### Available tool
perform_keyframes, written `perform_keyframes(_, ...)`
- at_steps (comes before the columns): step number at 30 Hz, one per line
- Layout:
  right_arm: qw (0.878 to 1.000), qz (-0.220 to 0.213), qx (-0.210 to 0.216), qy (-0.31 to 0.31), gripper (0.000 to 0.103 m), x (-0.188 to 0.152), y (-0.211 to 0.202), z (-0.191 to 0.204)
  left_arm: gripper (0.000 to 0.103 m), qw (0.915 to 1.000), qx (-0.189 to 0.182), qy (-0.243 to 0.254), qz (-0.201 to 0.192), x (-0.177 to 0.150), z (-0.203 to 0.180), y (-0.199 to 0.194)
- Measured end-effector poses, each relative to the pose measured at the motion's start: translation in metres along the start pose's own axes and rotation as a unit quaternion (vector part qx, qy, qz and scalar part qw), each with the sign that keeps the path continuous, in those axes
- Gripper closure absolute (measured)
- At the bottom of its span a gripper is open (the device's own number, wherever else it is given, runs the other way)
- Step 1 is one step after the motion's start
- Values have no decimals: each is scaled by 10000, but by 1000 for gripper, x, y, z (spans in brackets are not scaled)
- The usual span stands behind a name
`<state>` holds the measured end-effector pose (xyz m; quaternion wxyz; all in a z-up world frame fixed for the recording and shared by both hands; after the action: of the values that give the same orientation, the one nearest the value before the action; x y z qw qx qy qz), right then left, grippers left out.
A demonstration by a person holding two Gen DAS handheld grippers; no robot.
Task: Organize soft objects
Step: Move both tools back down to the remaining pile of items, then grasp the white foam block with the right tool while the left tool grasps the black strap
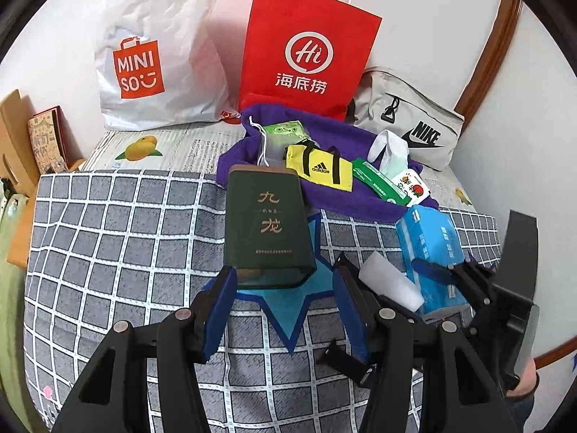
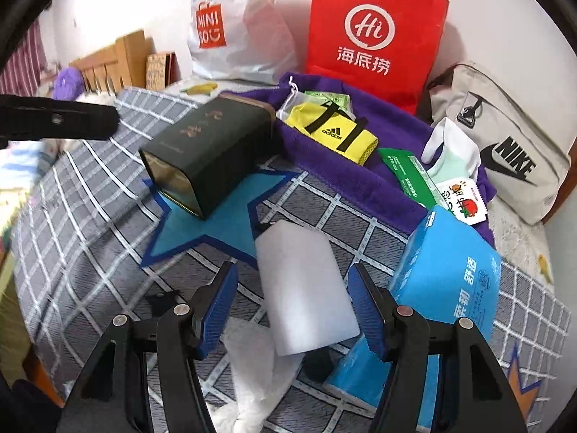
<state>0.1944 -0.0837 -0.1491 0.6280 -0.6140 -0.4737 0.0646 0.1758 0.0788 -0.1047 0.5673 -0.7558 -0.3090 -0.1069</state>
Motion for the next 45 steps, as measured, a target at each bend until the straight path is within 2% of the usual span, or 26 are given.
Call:
perform_keyframes(9,9976,325,-290,-531,40,-3,20,14,50,9994,-115,-272,184,-18,20,5)
perform_keyframes(10,9974,342,-324,-548,42,-4,23,15,50,9994,-118,-267,199,-21,21,5)
perform_keyframes(12,9972,274,-460,-525,57,-3,23,14,50,9995,-98,-234,205,-25,23,5)
perform_keyframes(14,9978,128,-487,-424,60,-2,18,10,50,9995,-75,-215,232,-29,25,6)
perform_keyframes(20,9987,-147,-483,-93,60,3,-5,2,50,9985,-125,-286,444,-40,28,17)
perform_keyframes(28,9967,-443,-510,455,60,2,-45,-9,50,9961,-306,-150,810,-71,11,29)
perform_keyframes(37,9929,-695,-729,639,60,-21,-80,-21,50,9913,-105,19,1309,-114,-16,55)
perform_keyframes(40,9922,-805,-626,712,59,-34,-84,-24,47,9925,27,114,1221,-120,-29,60)
perform_keyframes(45,9918,-854,-503,806,59,-53,-85,-30,46,9938,2,22,1109,-117,-43,67)
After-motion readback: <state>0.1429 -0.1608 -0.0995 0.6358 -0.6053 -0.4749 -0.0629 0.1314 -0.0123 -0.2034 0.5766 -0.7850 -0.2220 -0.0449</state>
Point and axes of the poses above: each gripper's, at about its wrist camera, not at the fingertips, and y roughly the way its jaws point, z to its left, x to its top, the point moved 3 cm from there along y, roughly the way its jaws point, and after that the axes turned 14 degrees about -y, right-handed, at the moved point
